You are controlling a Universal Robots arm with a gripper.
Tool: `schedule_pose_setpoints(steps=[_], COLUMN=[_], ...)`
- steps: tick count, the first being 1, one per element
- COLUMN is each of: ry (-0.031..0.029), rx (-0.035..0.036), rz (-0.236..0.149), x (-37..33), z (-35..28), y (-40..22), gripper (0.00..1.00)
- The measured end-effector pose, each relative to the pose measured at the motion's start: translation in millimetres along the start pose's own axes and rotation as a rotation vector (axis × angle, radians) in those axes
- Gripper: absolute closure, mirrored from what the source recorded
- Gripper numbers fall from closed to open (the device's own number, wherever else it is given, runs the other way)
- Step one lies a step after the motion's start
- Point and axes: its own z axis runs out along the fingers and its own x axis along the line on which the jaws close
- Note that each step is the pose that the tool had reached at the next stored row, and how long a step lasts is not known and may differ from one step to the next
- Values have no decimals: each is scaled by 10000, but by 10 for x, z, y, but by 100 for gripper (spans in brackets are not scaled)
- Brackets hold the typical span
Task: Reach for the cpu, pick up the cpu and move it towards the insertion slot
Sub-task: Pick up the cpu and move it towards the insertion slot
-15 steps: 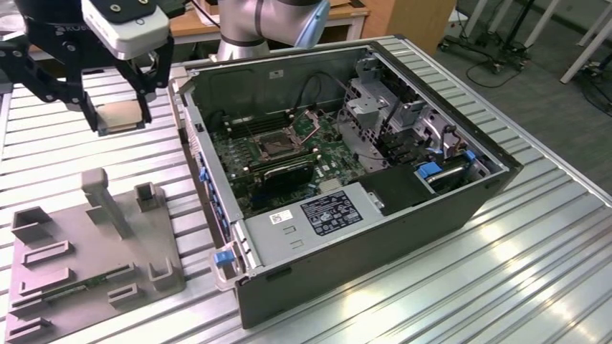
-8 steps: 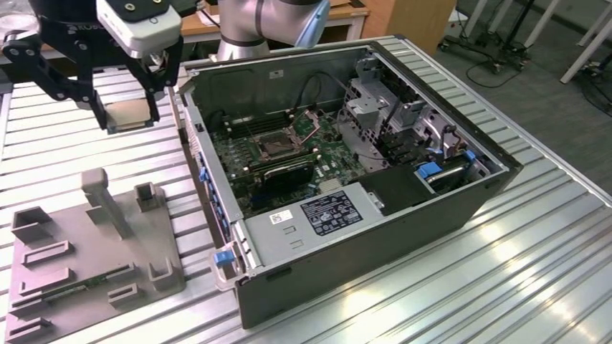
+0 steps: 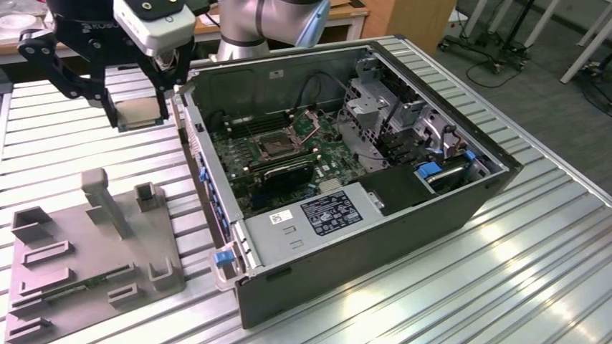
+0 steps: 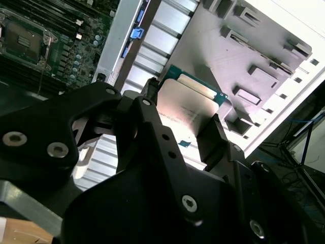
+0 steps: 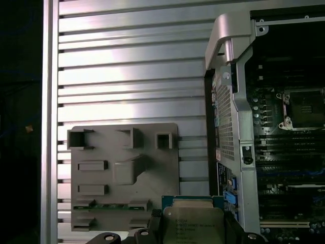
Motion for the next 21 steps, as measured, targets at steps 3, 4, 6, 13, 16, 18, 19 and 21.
schedule_pose_setpoints(steps=[3,4,6,13,16,18,19,21], ry=[1,2,3,7,8,9,8,10], rx=[0,0,0,1,0,1,0,1], rz=[0,0,0,1,1,0,0,0], x=[-39,-53,-81,-175,-214,-239,-251,-279], z=[0,0,0,-1,-1,-1,0,-1], y=[2,2,4,8,10,11,11,13], gripper=[45,45,45,45,45,45,45,45])
